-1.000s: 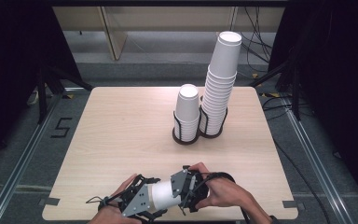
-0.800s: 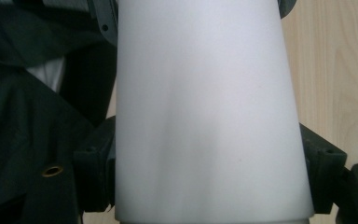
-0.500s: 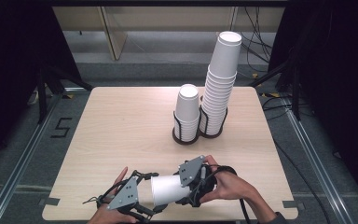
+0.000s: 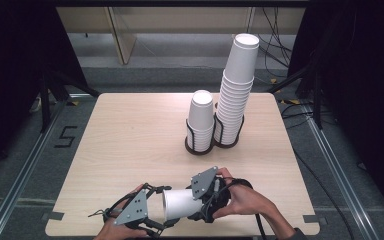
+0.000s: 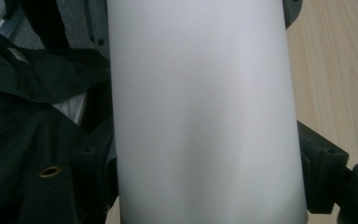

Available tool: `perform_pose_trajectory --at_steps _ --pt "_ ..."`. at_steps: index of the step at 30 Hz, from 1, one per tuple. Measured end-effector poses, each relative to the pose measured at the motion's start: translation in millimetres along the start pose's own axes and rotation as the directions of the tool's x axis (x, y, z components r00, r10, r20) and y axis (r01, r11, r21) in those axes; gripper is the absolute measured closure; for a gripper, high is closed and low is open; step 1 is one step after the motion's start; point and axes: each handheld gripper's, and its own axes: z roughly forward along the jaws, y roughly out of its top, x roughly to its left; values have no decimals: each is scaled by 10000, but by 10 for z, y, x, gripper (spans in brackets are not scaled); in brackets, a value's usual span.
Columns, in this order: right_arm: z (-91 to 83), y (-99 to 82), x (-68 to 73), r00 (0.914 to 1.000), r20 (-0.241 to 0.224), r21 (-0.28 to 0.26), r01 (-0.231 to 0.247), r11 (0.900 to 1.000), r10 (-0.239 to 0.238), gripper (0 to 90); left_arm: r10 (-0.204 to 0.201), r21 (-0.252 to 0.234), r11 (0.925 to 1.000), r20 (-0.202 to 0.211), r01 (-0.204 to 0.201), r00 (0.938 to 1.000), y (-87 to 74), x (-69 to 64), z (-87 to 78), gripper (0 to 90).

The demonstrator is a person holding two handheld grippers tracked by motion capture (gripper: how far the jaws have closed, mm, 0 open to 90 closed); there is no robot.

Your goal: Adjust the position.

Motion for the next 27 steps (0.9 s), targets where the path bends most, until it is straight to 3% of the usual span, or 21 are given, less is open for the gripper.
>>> perform_pose_trajectory --at_steps 2,3,4,6,7,8,9,11,12,14,15,16,17,19,21,22,23,25,26,27 --pt "15 3 -10 9999 28 73 162 9998 -162 223 -29 184 9998 -87 30 10000 1 1 1 147" --pt "-1 28 49 9979 596 691 -284 9972 243 187 -105 394 9992 -109 109 9999 0 5 6 147" --pt "7 43 44 9981 614 760 55 9971 -102 187 -107 536 9985 -229 119 9997 0 7 10 147" --pt "3 78 105 9946 1034 1131 -157 9935 40 177 -151 752 9970 -282 172 9995 5 10 15 149" --pt "15 102 102 9900 1301 1511 340 9879 -539 175 -150 821 9965 -308 175 9994 11 7 17 149" --pt "23 113 103 9876 1351 1695 560 9839 -795 175 -106 934 9955 -324 136 9994 20 3 18 149" --pt "40 125 136 9859 1570 1906 276 9813 -582 177 -145 989 9949 -318 176 9994 28 -7 25 150" --pt "59 137 151 9839 1643 2087 355 9773 -708 184 -76 1134 9935 -331 113 9994 37 -12 28 150" --pt "97 165 145 9802 1587 2139 831 9733 -1186 184 -24 1285 9917 -363 71 9993 45 -19 29 150" --pt "123 183 158 9791 1547 2210 959 9705 -1320 194 -117 1388 9902 -372 168 9992 51 -31 42 150" --pt "121 183 188 9806 1712 2344 532 9707 -950 198 -117 1388 9902 -372 168 9992 51 -31 42 150" --pt "142 189 165 9785 1567 2258 964 9694 -1338 202 -26 1539 9880 -371 83 9993 53 -26 40 150" --pt "149 189 165 9781 1589 2290 959 9687 -1344 209 -26 1539 9880 -371 83 9993 53 -26 40 150" --pt "156 180 185 9805 1691 2391 576 9693 -1000 236 -152 1489 9886 -377 207 9992 42 -39 59 150" --pt "160 169 187 9811 1728 2396 444 9699 -876 239 -220 1493 9884 -435 283 9988 40 -37 55 144" --pt "163 165 170 9806 1645 2263 676 9717 -1065 240 -297 1292 9910 -439 351 9986 34 -30 59 135" --pt "154 154 172 9827 1649 2209 470 9742 -848 240 -421 1151 9923 -401 465 9983 31 -28 51 123" --pt "143 127 122 9885 1237 1714 646 9831 -866 240 -511 725 9959 -441 542 9977 16 -27 51 101" --pt "136 110 118 9911 1166 1495 468 9877 -646 240 -687 508 9962 -488 712 9964 16 -26 41 91" --pt "144 94 68 9916 900 971 845 9917 -933 240 -687 508 9962 -488 712 9964 16 -26 41 73"
